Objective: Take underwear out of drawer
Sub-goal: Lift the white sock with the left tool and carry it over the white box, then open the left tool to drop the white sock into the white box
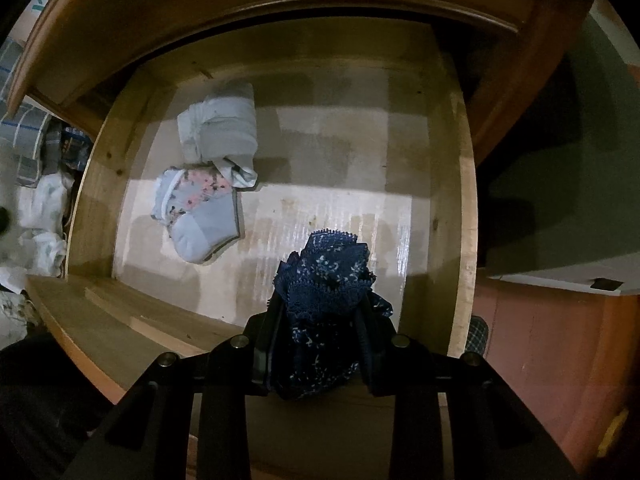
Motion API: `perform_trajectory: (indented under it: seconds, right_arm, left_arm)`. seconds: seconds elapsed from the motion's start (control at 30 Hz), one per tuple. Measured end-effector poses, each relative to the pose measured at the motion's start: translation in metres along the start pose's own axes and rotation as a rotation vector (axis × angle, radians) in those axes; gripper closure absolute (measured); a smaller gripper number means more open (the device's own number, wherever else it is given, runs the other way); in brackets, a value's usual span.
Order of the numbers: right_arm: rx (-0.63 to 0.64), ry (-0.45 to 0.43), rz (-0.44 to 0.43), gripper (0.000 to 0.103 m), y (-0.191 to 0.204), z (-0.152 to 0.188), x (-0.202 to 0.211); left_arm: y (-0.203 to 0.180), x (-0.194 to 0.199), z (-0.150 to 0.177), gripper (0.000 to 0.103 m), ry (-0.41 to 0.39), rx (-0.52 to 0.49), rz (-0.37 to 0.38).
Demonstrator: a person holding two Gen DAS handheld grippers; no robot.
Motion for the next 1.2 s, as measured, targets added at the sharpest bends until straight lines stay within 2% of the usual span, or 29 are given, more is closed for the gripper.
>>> perform_trajectory:
  seconds: [0.3, 0.5, 0.63, 0.83, 1.07, 1.2]
  right_arm:
    - [-0.006, 0.004, -0.001, 0.074, -0.002, 0.001, 0.000]
    - [-0.004, 0.006, 0.007, 0.074, -0.002, 0.001, -0.001]
    - [-0.009, 0.009, 0.002, 0.074, -0.002, 0.002, 0.000]
    - [-0.011, 0.012, -0.005, 0.074, -0.003, 0.001, -0.001]
    - [-0.022, 0.019, -0.019, 0.074, -0.005, 0.000, -0.001]
    - [-0.024, 0.022, -0.023, 0.074, -0.004, 0.001, -0.001]
  left_arm:
    - [0.018, 0.119, -0.039, 0.061, -0.215, 0.004, 0.046]
    - [0.023, 0.170, -0.086, 0.061, -0.305, 0.017, 0.028]
    - [0.024, 0.184, -0.122, 0.061, -0.341, 0.028, 0.030]
    - [0.012, 0.182, -0.164, 0.061, -0.367, 0.006, 0.046]
    - [-0.003, 0.144, -0.205, 0.061, -0.308, -0.020, 0.033]
    - [-0.008, 0.115, -0.212, 0.061, -0.257, -0.018, 0.034]
Point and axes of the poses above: each gripper's, at about its wrist camera, not at the fingertips, and x roughly against the way its jaws point, y to its left, z to its underside, the point moved 3 cm from there along -x, roughly the way its jaws point, and after that the axes turned 7 degrees about y, right-handed, at the moved point
